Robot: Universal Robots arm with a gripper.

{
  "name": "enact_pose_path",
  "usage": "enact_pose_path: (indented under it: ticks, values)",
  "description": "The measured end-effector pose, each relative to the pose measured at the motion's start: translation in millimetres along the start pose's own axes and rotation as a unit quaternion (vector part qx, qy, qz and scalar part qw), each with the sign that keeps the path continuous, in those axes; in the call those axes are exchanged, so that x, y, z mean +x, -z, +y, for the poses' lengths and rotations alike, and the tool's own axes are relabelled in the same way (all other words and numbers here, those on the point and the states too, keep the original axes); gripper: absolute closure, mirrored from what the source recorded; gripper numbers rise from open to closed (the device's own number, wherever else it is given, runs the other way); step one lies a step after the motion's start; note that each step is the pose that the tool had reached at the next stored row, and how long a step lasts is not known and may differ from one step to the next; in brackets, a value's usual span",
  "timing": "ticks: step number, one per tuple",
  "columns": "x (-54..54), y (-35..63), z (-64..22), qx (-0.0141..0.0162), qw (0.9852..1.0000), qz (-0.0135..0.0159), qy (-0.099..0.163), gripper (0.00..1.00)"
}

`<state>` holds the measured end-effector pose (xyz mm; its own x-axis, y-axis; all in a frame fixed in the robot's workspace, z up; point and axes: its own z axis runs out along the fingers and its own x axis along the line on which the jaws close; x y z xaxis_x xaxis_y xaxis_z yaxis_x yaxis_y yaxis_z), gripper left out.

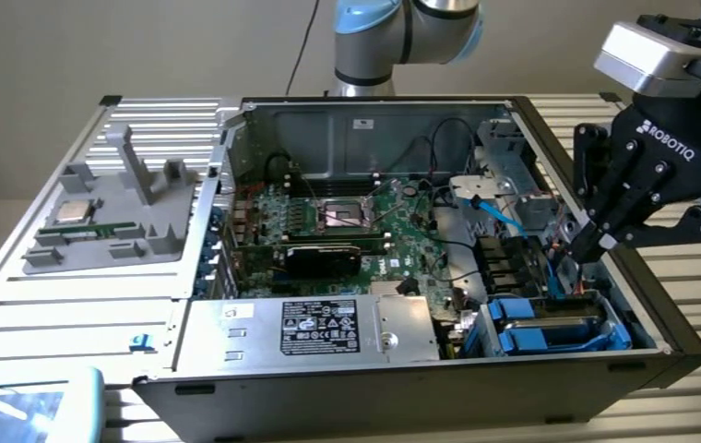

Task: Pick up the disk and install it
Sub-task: 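Insert the second disk wire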

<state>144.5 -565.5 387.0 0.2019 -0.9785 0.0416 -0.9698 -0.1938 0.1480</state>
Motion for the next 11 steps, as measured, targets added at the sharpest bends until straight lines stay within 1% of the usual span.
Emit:
enact_pose_path:
  ticks: [3,6,8,11]
  values:
    - [0.0,-0.1,0.0,0.0012,0.9996,0.0039,0.027,0.89]
    - [0.0,-0.2,0.0,0.0023,0.9985,0.008,0.054,0.89]
    - [0.0,-0.3,0.0,0.0032,0.9973,0.0103,0.072,0.89]
    - [0.0,-0.5,-0.1,0.0046,0.995,0.0132,0.099,0.89]
